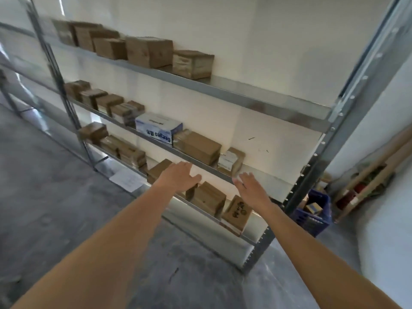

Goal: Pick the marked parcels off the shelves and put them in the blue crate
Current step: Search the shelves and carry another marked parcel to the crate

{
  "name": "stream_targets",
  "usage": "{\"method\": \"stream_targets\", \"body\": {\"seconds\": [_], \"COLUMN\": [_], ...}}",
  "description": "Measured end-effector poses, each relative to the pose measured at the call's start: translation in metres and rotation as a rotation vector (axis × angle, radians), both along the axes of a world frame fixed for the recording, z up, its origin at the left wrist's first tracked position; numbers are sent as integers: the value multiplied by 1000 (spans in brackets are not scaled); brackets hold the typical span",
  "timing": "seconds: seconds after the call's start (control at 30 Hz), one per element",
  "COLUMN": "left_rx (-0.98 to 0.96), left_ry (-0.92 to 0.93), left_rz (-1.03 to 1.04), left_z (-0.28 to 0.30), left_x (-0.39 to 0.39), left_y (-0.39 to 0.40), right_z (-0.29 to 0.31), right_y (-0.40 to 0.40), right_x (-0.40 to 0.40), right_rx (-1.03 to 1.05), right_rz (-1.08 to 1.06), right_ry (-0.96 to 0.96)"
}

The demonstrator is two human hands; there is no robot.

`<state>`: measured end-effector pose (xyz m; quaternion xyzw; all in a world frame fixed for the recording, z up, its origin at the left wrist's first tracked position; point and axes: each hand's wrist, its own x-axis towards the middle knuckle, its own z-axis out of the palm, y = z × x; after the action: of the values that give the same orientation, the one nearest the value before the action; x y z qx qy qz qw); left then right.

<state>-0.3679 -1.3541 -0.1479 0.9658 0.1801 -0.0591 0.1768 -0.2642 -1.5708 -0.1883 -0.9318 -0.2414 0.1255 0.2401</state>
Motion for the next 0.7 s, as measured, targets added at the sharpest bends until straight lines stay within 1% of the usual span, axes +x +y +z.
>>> {"method": "stream_targets", "body": {"seconds": [0.27,0.4,0.5,0.57,0.7], "left_rx": [-14,-27,-21,-26,-51], "left_ry": [-49,-49,-54,-67,-39], "left_rz": [209,351,488,560,613], "left_z": [-1,0,2,0,-6], "left_x": [11,-1,-14,-22,-31], "left_y": [101,165,215,247,305], "right_z": [16,28,31,31,26], "right_y": [140,221,285,326,404], "right_x": [44,63,70,70,65], "right_rx": [-34,-42,0,-8,-36], "right_rz": [265,384,473,536,635], "right_ry": [29,59,53,36,66]}}
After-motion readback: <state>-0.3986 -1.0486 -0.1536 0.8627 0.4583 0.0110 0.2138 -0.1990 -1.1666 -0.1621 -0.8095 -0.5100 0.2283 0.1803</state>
